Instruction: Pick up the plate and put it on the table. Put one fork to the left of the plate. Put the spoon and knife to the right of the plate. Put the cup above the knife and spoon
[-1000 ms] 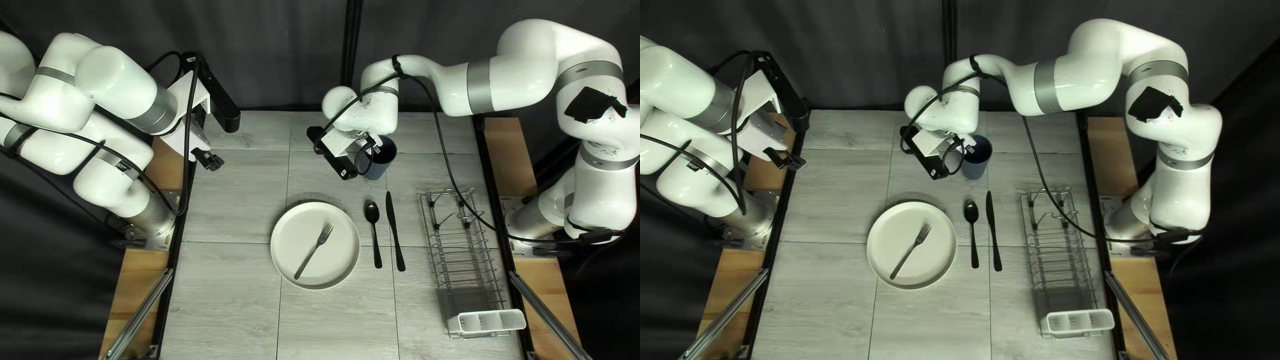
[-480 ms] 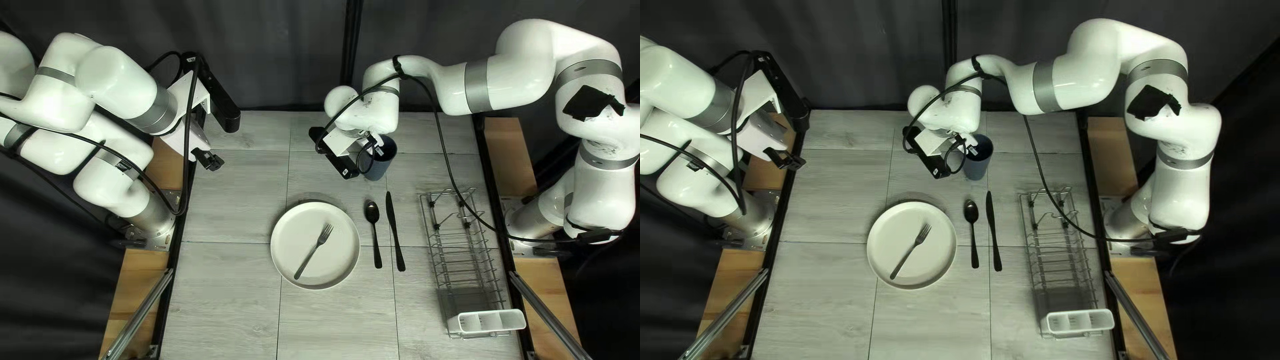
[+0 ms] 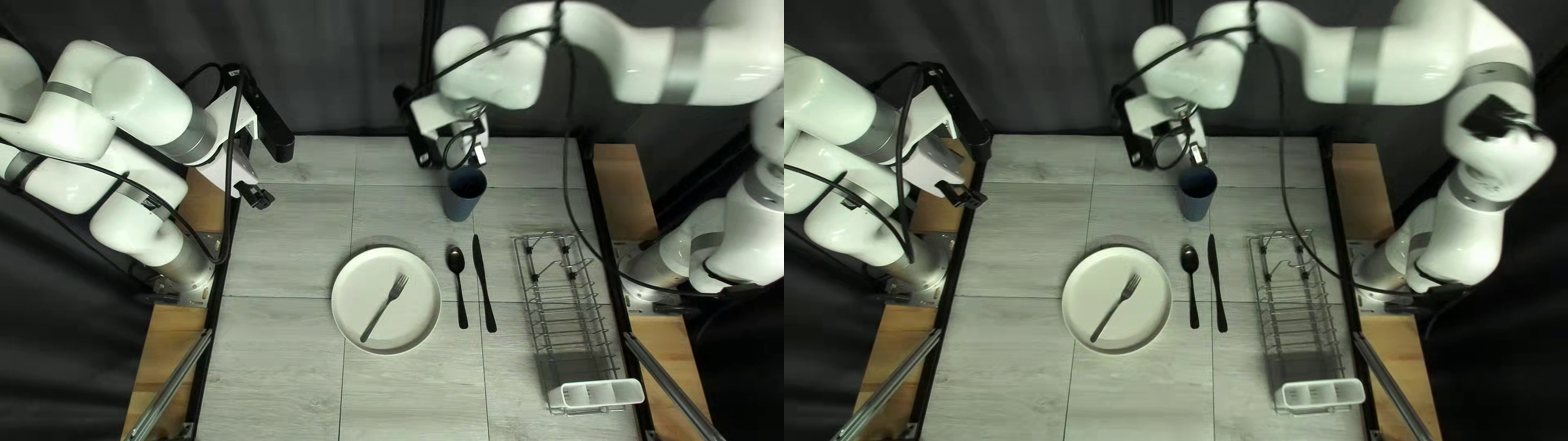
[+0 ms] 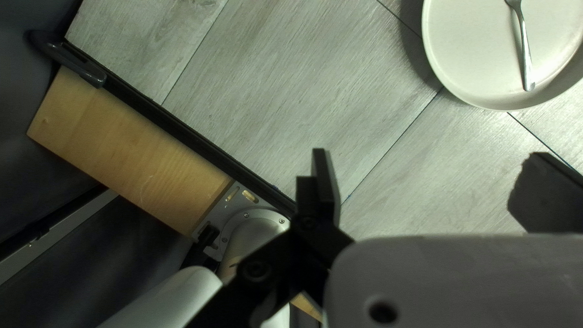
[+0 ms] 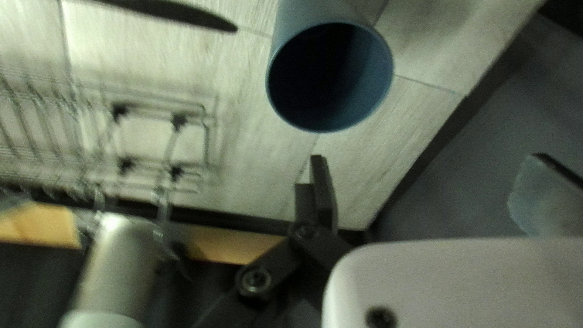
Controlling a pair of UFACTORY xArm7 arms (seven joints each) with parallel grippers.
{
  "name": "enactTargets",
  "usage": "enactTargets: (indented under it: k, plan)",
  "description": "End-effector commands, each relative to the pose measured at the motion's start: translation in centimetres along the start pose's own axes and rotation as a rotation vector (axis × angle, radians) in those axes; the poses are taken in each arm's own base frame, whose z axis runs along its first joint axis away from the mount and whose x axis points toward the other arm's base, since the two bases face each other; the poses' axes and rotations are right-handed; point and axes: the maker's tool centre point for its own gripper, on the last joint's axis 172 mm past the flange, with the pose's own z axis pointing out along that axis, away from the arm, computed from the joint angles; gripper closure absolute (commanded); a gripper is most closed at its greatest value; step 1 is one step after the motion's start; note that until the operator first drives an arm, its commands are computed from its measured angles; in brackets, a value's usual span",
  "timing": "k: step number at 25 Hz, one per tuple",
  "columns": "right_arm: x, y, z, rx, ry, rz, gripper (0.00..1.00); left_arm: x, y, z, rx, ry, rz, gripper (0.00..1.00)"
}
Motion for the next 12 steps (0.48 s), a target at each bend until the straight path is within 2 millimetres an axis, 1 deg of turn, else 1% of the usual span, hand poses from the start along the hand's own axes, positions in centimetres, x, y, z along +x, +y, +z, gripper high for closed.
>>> enactTargets:
  k: [1, 4, 6, 7, 8, 12]
  plan:
    - [-3.5, -0.6, -2.4, -0.048, 0.104, 0.163, 0.0, 0.0, 0.0, 0.0, 0.0, 0.0, 0.0, 0.0]
    - [-4.9, -1.6, -3.4, -0.044, 0.135, 0.189, 0.0, 0.0, 0.0, 0.0, 0.0, 0.0, 0.0, 0.0]
    - [-5.9, -2.5, -4.5, -0.033, 0.149, 0.197, 0.0, 0.0, 0.0, 0.0, 0.0, 0.0, 0.0, 0.0]
    - [-6.0, -2.7, -4.7, -0.028, 0.152, 0.197, 0.0, 0.0, 0.0, 0.0, 0.0, 0.0, 0.0, 0.0]
    - [-6.1, -3.6, -5.0, -0.021, 0.163, 0.181, 0.0, 0.0, 0.0, 0.0, 0.0, 0.0, 0.0, 0.0]
    - [-6.1, -3.6, -5.0, -0.021, 0.163, 0.181, 0.0, 0.0, 0.0, 0.0, 0.0, 0.0, 0.0, 0.0]
